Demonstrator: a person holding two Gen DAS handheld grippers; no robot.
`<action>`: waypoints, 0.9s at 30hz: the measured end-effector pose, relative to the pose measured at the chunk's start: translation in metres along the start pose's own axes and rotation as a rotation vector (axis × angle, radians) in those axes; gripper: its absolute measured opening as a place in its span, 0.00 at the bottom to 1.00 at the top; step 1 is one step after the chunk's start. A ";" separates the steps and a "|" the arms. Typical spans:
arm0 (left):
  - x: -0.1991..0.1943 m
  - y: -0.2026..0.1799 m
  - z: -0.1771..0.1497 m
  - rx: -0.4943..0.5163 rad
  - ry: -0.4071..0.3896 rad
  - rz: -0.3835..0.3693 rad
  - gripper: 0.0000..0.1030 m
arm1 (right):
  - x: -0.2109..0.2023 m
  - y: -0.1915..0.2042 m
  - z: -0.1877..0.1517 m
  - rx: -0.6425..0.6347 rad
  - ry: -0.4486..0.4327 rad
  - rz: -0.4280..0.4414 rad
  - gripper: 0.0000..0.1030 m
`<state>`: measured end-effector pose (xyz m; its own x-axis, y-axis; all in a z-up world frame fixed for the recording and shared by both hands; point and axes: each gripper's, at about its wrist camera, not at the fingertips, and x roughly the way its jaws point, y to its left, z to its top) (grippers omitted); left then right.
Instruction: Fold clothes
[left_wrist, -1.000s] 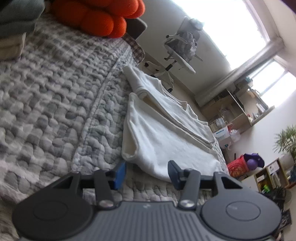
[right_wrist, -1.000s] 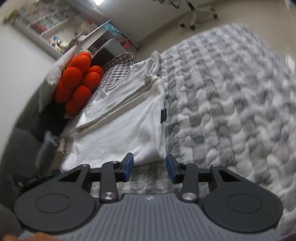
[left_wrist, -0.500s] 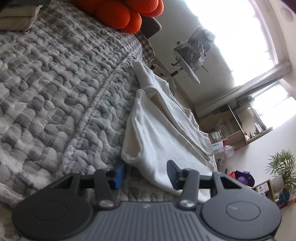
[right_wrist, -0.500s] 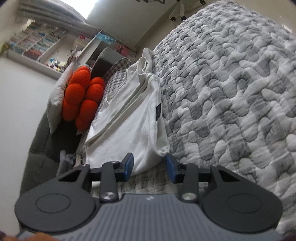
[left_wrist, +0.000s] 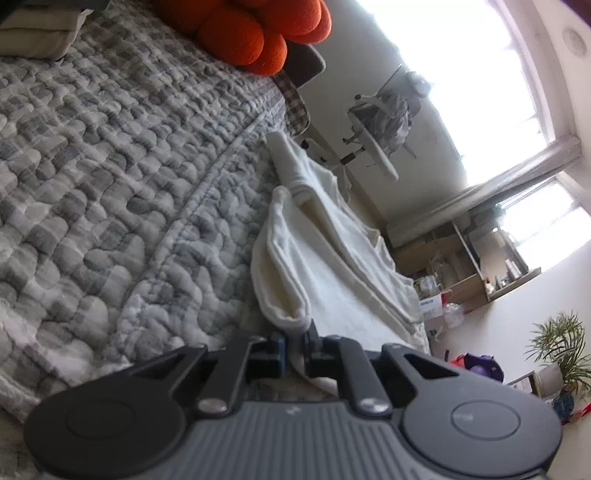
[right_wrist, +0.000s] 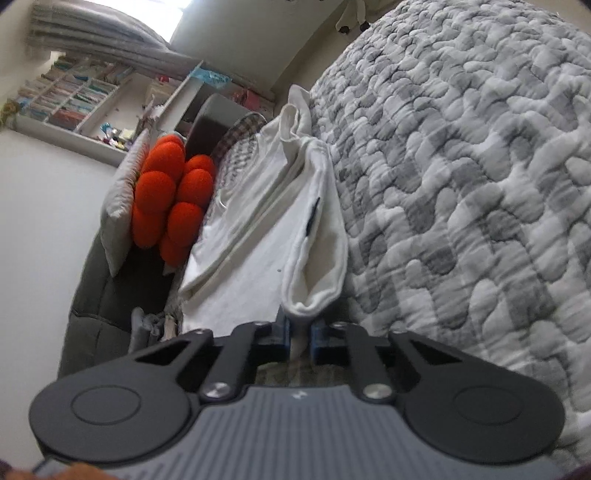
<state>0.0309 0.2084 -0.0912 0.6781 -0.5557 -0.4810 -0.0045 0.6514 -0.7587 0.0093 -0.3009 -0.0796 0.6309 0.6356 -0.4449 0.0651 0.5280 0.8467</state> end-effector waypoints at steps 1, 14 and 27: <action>-0.001 0.000 0.001 -0.009 -0.003 -0.011 0.08 | -0.002 0.000 0.001 0.013 -0.008 0.017 0.11; -0.003 -0.012 0.028 -0.177 -0.069 -0.184 0.07 | -0.007 0.030 0.030 0.093 -0.111 0.196 0.10; 0.030 -0.025 0.076 -0.241 -0.116 -0.209 0.06 | 0.025 0.062 0.077 0.057 -0.184 0.219 0.10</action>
<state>0.1070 0.2150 -0.0531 0.7620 -0.5926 -0.2610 -0.0207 0.3805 -0.9245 0.0885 -0.2957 -0.0153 0.7638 0.6156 -0.1942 -0.0478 0.3540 0.9340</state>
